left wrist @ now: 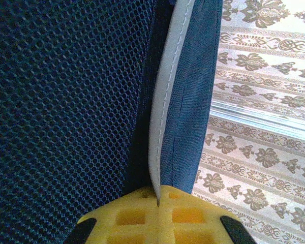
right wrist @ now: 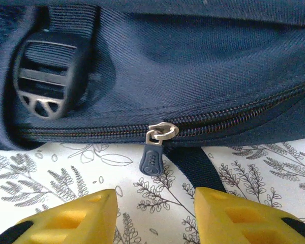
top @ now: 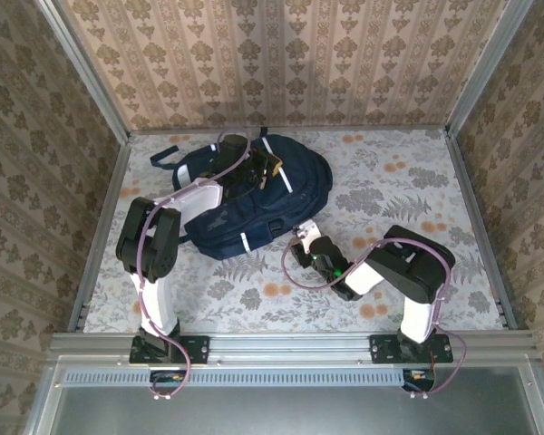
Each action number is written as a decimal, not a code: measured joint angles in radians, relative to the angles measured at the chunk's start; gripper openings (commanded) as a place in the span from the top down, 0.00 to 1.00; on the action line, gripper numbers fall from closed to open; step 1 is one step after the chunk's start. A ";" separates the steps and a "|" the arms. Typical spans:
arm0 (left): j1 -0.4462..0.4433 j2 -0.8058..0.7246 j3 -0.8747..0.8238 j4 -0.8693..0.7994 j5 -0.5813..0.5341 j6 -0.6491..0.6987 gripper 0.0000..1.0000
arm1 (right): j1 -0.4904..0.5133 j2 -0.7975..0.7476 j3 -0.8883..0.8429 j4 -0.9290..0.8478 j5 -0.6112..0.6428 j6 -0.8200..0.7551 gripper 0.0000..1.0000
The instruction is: Pack the student bag
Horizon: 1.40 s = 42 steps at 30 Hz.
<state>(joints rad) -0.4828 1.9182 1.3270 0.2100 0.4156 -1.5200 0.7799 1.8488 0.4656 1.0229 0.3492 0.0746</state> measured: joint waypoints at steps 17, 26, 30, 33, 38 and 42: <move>0.000 0.000 0.000 0.001 0.000 -0.020 1.00 | 0.007 0.185 0.155 0.044 0.122 0.107 0.70; 0.000 0.000 0.000 0.005 0.000 -0.029 1.00 | 0.008 0.194 0.166 0.045 0.134 0.089 0.92; 0.000 0.000 0.000 0.005 0.000 -0.029 1.00 | -0.007 0.181 0.142 0.051 0.129 0.085 0.97; 0.000 0.000 0.000 0.004 0.001 -0.029 1.00 | -0.036 0.158 0.114 0.051 0.103 0.070 0.99; 0.000 0.000 0.017 -0.044 0.005 0.016 1.00 | -0.101 0.101 0.066 0.038 0.003 0.009 1.00; 0.000 0.000 0.055 -0.100 0.007 0.067 1.00 | -0.173 0.033 0.059 -0.036 -0.123 -0.043 1.00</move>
<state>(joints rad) -0.4828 1.9182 1.3823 0.1101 0.4225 -1.4532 0.6067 1.8820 0.5243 0.9867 0.2260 0.0319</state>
